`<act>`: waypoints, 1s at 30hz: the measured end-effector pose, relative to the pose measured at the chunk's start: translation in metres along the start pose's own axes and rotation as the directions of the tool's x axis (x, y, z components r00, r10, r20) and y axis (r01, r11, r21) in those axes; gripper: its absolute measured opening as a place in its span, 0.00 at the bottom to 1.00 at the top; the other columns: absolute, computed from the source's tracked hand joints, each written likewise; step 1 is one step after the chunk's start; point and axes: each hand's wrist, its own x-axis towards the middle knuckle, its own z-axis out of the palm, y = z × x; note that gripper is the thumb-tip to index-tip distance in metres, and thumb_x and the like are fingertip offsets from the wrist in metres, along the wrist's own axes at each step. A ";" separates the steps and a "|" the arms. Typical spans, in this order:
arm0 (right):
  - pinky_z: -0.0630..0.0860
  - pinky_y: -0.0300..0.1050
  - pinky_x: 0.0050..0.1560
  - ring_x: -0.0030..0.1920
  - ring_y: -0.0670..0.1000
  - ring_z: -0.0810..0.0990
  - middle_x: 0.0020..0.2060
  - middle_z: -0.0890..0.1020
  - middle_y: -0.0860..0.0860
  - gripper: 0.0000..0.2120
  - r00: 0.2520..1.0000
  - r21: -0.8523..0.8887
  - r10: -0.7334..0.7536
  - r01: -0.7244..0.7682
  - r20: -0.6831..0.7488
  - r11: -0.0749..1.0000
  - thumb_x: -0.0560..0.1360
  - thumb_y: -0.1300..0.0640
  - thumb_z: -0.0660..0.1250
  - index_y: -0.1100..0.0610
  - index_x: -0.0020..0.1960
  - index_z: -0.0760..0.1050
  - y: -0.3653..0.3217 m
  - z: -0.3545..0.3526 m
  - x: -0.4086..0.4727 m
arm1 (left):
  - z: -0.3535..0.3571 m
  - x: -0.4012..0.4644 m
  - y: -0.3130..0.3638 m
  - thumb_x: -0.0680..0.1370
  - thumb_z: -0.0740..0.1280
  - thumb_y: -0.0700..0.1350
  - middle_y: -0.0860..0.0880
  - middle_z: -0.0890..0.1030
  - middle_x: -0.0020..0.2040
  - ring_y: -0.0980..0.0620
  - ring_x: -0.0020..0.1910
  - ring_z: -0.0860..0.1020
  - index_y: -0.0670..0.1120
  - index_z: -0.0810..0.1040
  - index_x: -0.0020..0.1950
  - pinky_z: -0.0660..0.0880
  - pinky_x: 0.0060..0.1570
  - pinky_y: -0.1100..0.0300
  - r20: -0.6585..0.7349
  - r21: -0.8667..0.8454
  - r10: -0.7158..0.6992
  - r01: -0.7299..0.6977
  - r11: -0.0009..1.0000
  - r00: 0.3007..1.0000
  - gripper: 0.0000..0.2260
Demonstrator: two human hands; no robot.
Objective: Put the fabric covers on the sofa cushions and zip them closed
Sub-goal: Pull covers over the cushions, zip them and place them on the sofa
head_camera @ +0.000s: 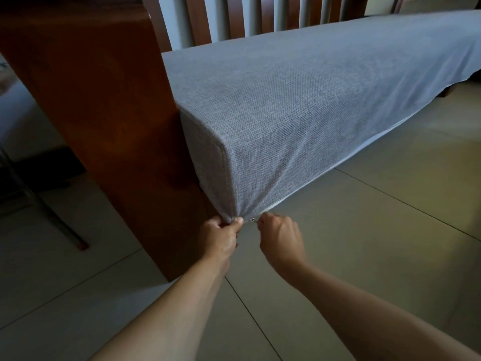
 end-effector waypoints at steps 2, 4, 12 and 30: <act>0.66 0.44 0.37 0.45 0.60 0.80 0.44 0.82 0.55 0.07 0.993 -0.091 0.085 -0.092 -0.076 0.992 0.77 0.61 0.59 0.57 0.47 0.76 0.014 -0.010 0.010 | -0.001 0.003 -0.003 0.73 0.71 0.42 0.50 0.74 0.30 0.54 0.28 0.70 0.46 0.77 0.39 0.68 0.33 0.62 -0.006 0.002 -0.003 0.003 1.000 1.000 0.05; 0.66 0.43 0.38 0.44 0.57 0.80 0.45 0.81 0.53 0.07 0.985 -0.168 0.120 -0.139 -0.121 0.976 0.79 0.59 0.59 0.57 0.48 0.76 0.032 -0.020 0.024 | -0.002 0.006 -0.006 0.73 0.71 0.42 0.51 0.75 0.30 0.55 0.29 0.71 0.46 0.77 0.39 0.69 0.37 0.60 -0.009 0.016 -0.007 0.007 1.000 1.000 0.05; 0.66 0.45 0.41 0.48 0.59 0.80 0.47 0.81 0.57 0.11 0.930 -0.260 0.274 -0.335 -0.245 0.906 0.80 0.56 0.57 0.58 0.51 0.77 0.095 -0.054 0.080 | 0.006 0.008 -0.014 0.73 0.71 0.44 0.47 0.79 0.31 0.44 0.34 0.78 0.47 0.74 0.33 0.75 0.41 0.53 -0.151 0.115 0.076 -0.059 0.992 0.986 0.10; 0.63 0.43 0.36 0.41 0.61 0.78 0.40 0.81 0.57 0.11 0.949 -0.007 0.249 -0.255 -0.195 0.967 0.77 0.54 0.62 0.58 0.42 0.78 0.142 -0.051 0.098 | 0.189 0.018 0.063 0.73 0.71 0.36 0.51 0.75 0.31 0.58 0.28 0.72 0.44 0.72 0.31 0.69 0.30 0.66 -0.019 -0.565 -0.406 0.326 0.758 0.914 0.13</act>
